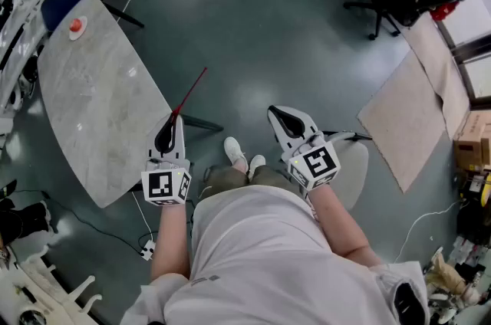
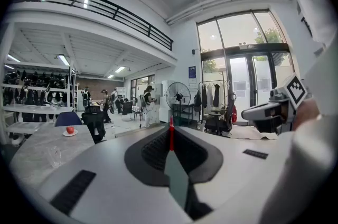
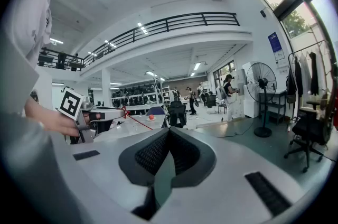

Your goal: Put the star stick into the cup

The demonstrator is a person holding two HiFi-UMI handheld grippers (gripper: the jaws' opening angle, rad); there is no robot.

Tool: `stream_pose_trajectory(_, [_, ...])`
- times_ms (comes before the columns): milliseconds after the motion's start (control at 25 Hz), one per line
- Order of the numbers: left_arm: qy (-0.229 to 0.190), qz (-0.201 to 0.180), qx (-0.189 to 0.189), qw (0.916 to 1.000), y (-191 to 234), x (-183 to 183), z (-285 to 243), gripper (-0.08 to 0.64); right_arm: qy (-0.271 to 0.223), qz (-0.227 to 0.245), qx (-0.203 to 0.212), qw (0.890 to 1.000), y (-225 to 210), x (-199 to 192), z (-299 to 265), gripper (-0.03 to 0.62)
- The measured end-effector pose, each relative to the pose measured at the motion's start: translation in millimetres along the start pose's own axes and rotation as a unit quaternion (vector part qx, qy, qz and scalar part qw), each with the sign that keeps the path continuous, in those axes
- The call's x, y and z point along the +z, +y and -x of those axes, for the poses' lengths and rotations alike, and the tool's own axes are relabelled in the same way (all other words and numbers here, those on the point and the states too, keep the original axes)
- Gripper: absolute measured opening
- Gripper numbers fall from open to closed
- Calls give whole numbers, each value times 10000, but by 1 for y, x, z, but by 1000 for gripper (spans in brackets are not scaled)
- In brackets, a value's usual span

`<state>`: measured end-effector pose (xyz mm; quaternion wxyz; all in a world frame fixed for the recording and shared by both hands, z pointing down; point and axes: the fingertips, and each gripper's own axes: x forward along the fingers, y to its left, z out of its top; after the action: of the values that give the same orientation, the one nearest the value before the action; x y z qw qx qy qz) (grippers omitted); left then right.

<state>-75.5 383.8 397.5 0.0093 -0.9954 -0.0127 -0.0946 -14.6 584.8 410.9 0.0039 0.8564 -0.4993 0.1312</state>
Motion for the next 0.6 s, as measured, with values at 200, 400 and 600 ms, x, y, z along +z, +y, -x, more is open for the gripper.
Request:
stream_pose_trajectory(200, [-35,-39,-195,9998,10,7,-26,17,-6,126,-117,9999,-13,13,-16,9])
stream_pose_trajectory(400, [-113,-15,-455,9989,28,12,-54,17,-34,277,-139,9995,-21,29,-45,11])
stream_pose_trajectory(600, [-151,-46,-585,9982,54,11,-76,17,19,366,-226,9991,-28,35,-81,11])
